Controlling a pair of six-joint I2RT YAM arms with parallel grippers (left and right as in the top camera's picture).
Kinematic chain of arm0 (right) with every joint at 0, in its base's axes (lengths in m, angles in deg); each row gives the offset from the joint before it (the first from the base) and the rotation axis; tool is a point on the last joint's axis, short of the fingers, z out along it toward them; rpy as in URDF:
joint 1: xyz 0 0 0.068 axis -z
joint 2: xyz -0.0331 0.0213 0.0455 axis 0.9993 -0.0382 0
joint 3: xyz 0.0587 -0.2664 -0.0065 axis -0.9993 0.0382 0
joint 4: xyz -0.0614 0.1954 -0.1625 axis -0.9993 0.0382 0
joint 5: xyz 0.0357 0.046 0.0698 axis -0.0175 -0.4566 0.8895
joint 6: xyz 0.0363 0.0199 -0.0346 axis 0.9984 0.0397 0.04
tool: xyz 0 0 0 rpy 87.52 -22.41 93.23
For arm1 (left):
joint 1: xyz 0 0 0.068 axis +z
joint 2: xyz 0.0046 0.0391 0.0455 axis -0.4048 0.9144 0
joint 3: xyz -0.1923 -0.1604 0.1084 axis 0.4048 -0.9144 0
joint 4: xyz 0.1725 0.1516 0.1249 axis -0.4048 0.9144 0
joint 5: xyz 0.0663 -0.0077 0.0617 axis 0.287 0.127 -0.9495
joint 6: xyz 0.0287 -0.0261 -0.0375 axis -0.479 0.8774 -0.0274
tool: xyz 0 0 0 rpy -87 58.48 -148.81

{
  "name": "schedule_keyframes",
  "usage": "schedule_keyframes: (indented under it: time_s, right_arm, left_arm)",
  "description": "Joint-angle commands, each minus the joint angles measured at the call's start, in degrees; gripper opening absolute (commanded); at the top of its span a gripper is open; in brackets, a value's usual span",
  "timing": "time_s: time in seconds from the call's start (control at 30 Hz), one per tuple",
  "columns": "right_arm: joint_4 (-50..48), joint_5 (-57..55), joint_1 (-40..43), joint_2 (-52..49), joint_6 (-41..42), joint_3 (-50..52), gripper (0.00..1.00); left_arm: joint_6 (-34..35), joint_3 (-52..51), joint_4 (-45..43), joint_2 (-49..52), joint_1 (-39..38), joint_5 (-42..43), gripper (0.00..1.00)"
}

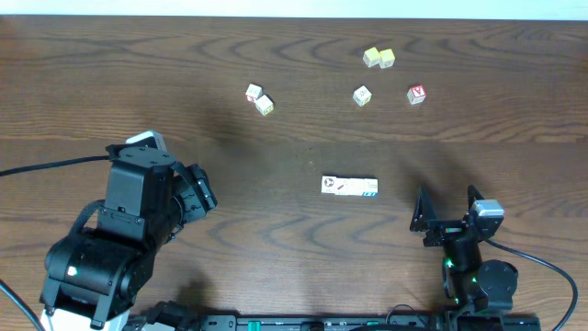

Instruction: Lift 4 blocks

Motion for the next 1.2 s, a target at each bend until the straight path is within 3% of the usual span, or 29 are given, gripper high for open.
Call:
schedule_keyframes:
  time_s: [0.0,0.43,0.63,0.77,0.97,1.17]
  right_arm:
    - [0.1,-0.5,0.5,0.4,-0.9,0.2,0.99]
    - [0.1,-0.5,0.5,0.3,-0.8,0.2,0.99]
    - [0.1,-0.6,0.5,0.3,-0.9,0.2,0.99]
    - [0.1,-0.6,0.5,0.3,-0.8,0.2,0.99]
    - [0.1,-0.5,0.5,0.3,-0.8,0.2,0.99]
    - [0.1,-0.5,0.5,0.3,-0.8,0.2,0.99]
  left_arm:
    - [0.1,0.5,0.1,0.0,0.2,-0.5,0.76]
    - [0.0,0.5,0.3,0.0,0.3,-0.6,0.76]
    - [-4.7,-0.1,1.4,-0.8,0.3,-0.9,0.77]
    - [-7.8,-7.3,0.9,-8.2,2.2,1.3,0.77]
    - [-27.1,-26.5,-13.1,-24.8,9.2,13.4,0.76]
    - [-31.7,-42.2,-29.3,-36.8,10.1,14.7,0.77]
